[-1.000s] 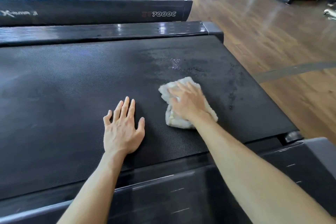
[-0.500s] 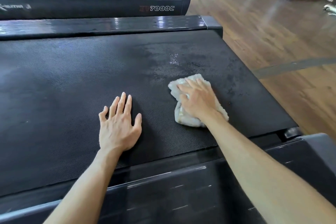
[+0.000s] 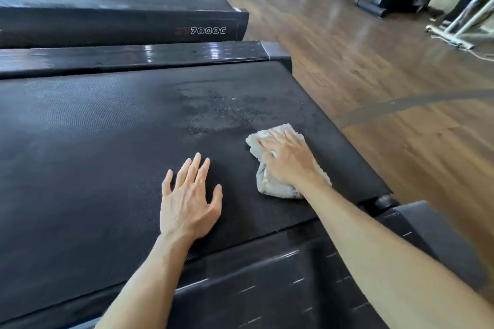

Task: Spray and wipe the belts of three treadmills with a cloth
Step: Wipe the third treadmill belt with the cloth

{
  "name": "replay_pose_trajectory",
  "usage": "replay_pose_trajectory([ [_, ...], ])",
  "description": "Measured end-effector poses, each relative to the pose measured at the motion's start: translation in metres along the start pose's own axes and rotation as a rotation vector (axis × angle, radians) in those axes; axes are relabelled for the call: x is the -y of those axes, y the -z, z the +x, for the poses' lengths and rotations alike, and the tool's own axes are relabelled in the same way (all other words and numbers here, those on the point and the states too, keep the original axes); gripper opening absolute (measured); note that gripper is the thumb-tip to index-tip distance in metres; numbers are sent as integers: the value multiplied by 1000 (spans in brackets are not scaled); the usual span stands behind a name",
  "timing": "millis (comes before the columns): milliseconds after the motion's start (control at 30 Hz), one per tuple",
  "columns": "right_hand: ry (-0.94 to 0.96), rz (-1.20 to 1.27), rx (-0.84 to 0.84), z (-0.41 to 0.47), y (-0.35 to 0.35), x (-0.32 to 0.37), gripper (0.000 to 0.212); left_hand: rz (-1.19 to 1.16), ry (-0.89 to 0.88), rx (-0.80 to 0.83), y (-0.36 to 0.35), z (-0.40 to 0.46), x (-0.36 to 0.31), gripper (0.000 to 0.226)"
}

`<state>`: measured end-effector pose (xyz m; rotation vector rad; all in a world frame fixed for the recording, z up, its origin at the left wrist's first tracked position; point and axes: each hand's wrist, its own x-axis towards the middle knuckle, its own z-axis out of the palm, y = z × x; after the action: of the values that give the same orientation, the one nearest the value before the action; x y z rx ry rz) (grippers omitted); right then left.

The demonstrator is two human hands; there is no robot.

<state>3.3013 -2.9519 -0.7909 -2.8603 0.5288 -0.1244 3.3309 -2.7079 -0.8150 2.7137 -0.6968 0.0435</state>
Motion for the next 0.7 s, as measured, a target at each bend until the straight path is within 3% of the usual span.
replay_pose_trajectory([
  [133,184,1,69,-11,-20,41,53,6,10,-5,-2,0,4,63],
  [233,230,109,105,-61,-11,20,54,15,9,-11,-2,0,3,62],
  [400,38,42,53,-51,-1,-46,59,6,4,-32,-3,0,3,69],
  [533,-50,-25,-41,9,-2,-26,48,5,15,-27,-2,-1,2,65],
  [633,195,-115,-47,-3,1,19,31,-3,16,-23,-1,0,2,63],
  [700,287,-8,39,-40,-1,22,43,3,16,-29,0,0,2,68],
])
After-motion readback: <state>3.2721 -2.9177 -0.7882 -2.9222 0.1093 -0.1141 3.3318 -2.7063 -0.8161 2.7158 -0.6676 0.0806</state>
